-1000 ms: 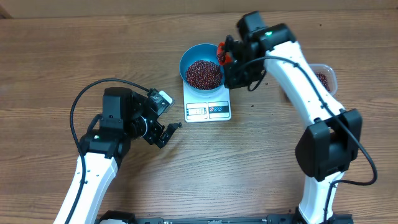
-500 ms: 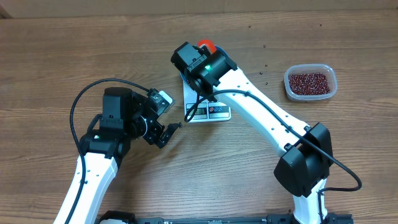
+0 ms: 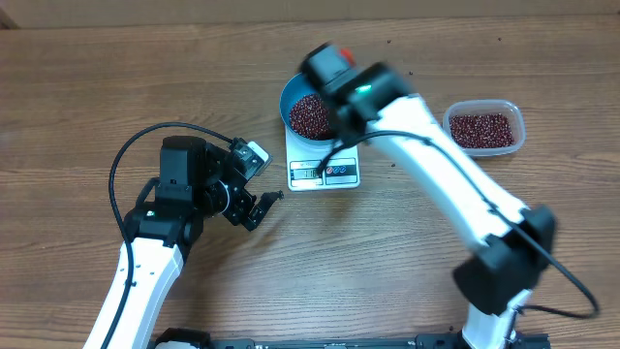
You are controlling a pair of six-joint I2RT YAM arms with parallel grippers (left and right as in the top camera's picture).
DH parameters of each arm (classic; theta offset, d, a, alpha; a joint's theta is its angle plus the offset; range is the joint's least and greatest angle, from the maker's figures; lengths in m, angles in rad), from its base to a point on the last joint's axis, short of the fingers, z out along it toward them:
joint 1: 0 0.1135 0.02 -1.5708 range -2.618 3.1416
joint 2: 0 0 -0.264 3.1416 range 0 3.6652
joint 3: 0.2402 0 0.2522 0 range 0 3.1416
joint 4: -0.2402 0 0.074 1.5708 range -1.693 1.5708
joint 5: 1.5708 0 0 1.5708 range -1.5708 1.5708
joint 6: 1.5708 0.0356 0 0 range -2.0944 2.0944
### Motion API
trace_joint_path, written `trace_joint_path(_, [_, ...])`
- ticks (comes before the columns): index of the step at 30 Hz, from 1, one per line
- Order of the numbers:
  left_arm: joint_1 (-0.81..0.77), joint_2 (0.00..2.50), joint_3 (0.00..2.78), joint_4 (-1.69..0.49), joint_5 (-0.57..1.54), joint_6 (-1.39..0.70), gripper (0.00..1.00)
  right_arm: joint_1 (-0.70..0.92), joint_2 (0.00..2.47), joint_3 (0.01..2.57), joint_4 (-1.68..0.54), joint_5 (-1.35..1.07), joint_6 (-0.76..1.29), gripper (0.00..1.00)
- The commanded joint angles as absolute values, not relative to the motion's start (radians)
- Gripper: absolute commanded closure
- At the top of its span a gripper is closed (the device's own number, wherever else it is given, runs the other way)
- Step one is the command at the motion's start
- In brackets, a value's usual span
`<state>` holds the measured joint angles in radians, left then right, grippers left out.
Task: Scoop item into bowl and weigh 150g on scale
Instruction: 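Return the scoop to the tub and lower it in, right gripper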
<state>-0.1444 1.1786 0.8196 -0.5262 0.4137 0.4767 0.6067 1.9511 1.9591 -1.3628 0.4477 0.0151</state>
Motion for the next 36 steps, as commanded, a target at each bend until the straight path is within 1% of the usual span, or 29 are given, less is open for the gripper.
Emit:
trace_joint_path(1, [-0.146, 1.178, 0.82, -0.524, 0.411, 0.467, 0.0, 0.448, 1.792, 1.991, -1.414, 0.292, 0.019, 0.96])
trace_joint_path(7, [-0.146, 1.178, 0.82, -0.524, 0.411, 0.467, 0.0, 0.207, 1.747, 1.991, -1.562, 0.175, 0.014, 0.96])
trace_joint_path(10, [-0.146, 1.178, 0.82, -0.523, 0.411, 0.467, 0.0, 0.065, 1.756, 1.972, -1.628, 0.062, -0.043, 0.96])
trace_joint_path(14, [-0.146, 1.178, 0.82, -0.524, 0.411, 0.467, 0.0, -0.068, 1.776, 1.925, -1.633, -0.062, -0.103, 0.96])
trace_joint_path(16, [-0.146, 1.178, 0.82, -0.524, 0.411, 0.467, 0.0, -0.152, 1.794, 1.852, -1.604, -0.165, -0.147, 0.96])
trace_joint_path(20, [-0.146, 1.178, 0.82, -0.523, 0.411, 0.467, 0.0, -0.215, 1.799, 1.744, -1.548, -0.276, -0.216, 0.96])
trace_joint_path(24, [-0.146, 1.178, 0.82, -0.524, 0.411, 0.467, 0.0, -0.241, 1.799, 1.65, -1.475, -0.281, -0.215, 0.96])
trace_joint_path(30, [-0.146, 1.178, 0.82, -0.524, 0.411, 0.467, 0.0, -0.243, 1.8, 1.431, -1.269, -0.302, -0.18, 0.96])
trace_joint_path(34, [-0.146, 1.178, 0.82, -0.524, 0.411, 0.467, 0.0, -0.243, 1.8, 1.387, -1.214, -0.331, -0.146, 0.91])
trace_joint_path(36, [-0.146, 1.178, 0.82, -0.524, 0.411, 0.467, 0.0, -0.243, 1.8, 1.371, -1.183, -0.344, -0.131, 0.86])
